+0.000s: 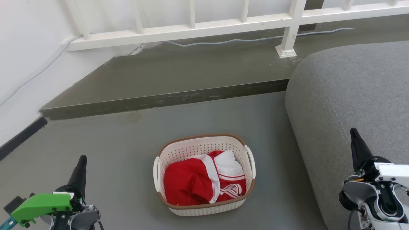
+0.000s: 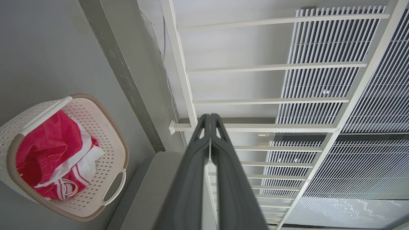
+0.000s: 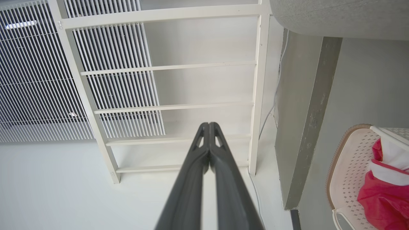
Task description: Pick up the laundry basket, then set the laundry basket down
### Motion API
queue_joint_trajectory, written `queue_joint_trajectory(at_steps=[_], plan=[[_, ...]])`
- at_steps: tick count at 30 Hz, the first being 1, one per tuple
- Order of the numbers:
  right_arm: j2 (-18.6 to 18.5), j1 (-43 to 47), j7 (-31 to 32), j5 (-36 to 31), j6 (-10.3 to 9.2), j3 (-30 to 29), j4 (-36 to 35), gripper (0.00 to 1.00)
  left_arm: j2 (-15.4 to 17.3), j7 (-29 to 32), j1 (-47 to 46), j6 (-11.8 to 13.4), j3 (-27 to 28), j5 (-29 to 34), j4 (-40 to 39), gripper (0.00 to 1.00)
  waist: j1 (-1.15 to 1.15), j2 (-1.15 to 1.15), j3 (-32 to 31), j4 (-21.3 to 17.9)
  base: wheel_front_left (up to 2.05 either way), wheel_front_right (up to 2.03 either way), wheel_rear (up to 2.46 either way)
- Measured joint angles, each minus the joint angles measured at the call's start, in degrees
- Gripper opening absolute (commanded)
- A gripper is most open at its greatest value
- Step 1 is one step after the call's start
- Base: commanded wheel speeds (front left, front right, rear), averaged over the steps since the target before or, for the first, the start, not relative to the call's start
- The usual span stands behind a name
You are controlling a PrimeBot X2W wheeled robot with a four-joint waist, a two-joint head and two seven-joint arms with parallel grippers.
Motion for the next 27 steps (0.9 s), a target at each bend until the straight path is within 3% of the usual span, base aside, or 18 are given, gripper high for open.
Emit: queue_joint_trajectory(at_steps=[12, 13, 27], plan=[[0.0, 0.0, 0.0, 0.0, 0.00, -0.1, 0.0, 0.00, 0.0, 0.0, 0.0, 0.0, 0.0, 0.0, 0.0, 0.00, 0.00, 0.00, 0.0, 0.0, 0.00, 0.00, 0.00], [0.0, 0.0, 0.0, 0.0, 0.00, -0.1, 0.0, 1.00, 0.0, 0.0, 0.0, 0.0, 0.0, 0.0, 0.0, 1.00, 0.00, 0.00, 0.0, 0.0, 0.00, 0.00, 0.00], [1.4, 2.8, -0.6, -0.2, -0.24, 0.3, 2.4, 1.00, -1.3, 0.0, 2.3, 0.1, -0.6, -0.1, 2.2, 1.00, 0.00, 0.00, 0.0, 0.0, 0.00, 0.00, 0.00]])
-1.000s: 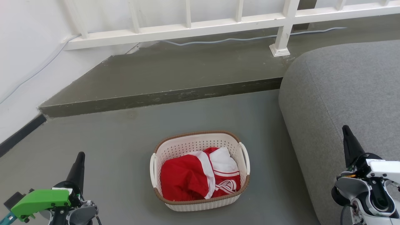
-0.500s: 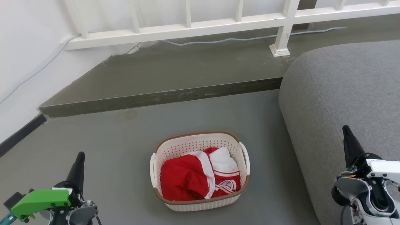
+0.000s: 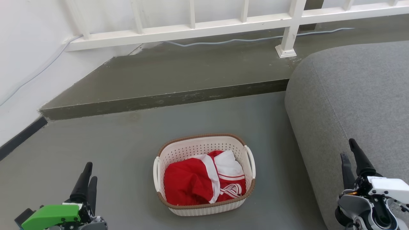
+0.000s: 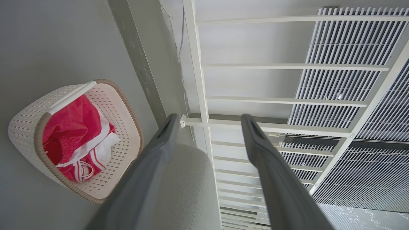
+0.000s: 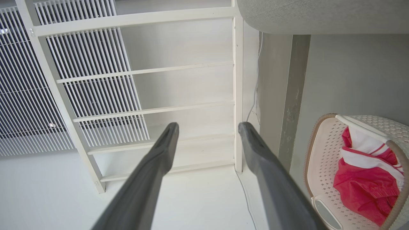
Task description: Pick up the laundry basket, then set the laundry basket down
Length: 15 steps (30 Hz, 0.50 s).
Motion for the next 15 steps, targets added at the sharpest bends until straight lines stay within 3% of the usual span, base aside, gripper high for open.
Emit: queue_joint_trajectory(at_steps=[15], plan=[[-0.8, -0.2, -2.6, -4.7, 0.00, 1.4, -1.5, 1.00, 0.3, -1.8, -0.6, 0.0, -1.4, 3.2, -2.6, 1.00, 0.00, 0.00, 0.2, 0.0, 0.00, 0.00, 0.00]])
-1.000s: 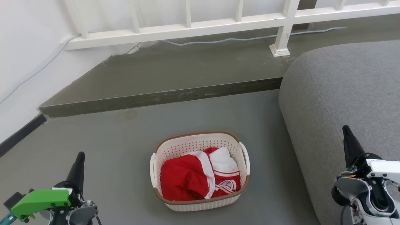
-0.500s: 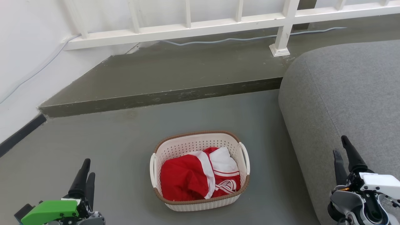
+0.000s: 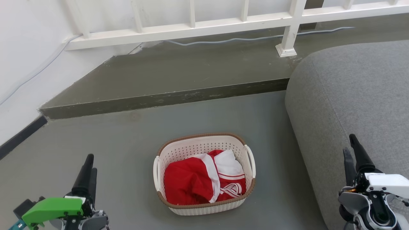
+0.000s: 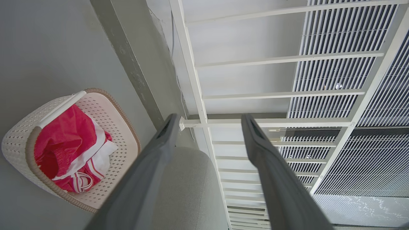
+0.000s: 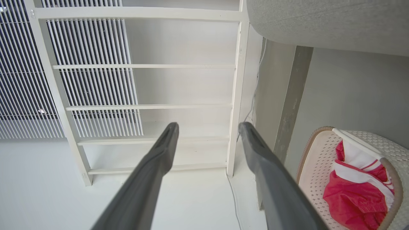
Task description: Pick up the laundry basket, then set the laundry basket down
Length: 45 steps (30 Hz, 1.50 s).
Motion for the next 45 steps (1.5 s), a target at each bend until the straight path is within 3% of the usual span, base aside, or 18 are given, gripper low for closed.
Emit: queue_joint_trajectory(at_steps=[16, 27, 45], plan=[[-3.6, -1.1, -3.2, -13.7, -0.13, 3.7, -1.1, 1.00, 2.6, -4.6, -1.6, 0.0, -3.6, 10.6, -2.5, 1.00, 0.00, 0.00, 0.1, 0.1, 0.00, 0.00, 0.00], [-5.8, -1.8, -5.0, -25.2, -2.93, 6.9, -2.1, 1.00, 4.9, -6.6, -2.5, 0.0, -6.6, 21.6, -3.1, 1.00, 0.00, 0.00, 0.1, 0.3, 0.00, 0.00, 0.00], [-8.0, -2.4, -7.9, -41.9, -6.21, 13.0, -3.1, 1.00, 6.7, -9.4, -3.4, 3.1, -11.5, 38.8, -4.9, 1.00, 0.00, 0.00, -0.2, 0.5, 0.00, 0.00, 0.00]])
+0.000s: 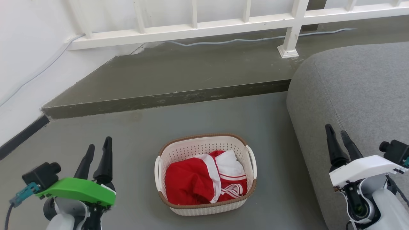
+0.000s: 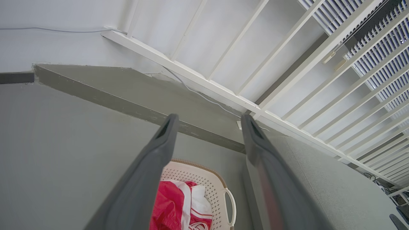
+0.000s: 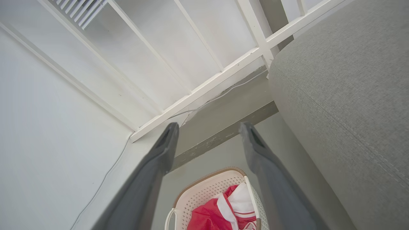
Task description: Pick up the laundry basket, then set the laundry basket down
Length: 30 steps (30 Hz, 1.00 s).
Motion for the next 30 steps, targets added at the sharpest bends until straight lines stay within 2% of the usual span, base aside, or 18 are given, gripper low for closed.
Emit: queue_joint_trajectory(at_steps=[18, 30], plan=[[0.0, 0.0, -3.0, -12.4, -2.83, 3.8, -0.1, 1.00, 0.0, -3.0, 0.0, 3.4, -3.3, 13.6, -0.8, 1.00, 0.00, 0.00, -0.1, 0.1, 0.00, 0.00, 0.00], [-0.6, 0.0, -5.0, -20.9, -4.02, 6.0, 0.3, 1.00, 0.0, -5.3, 0.1, 5.1, -5.1, 21.8, -0.9, 1.00, 0.00, 0.00, -0.3, 0.5, 0.00, 0.00, 0.00]])
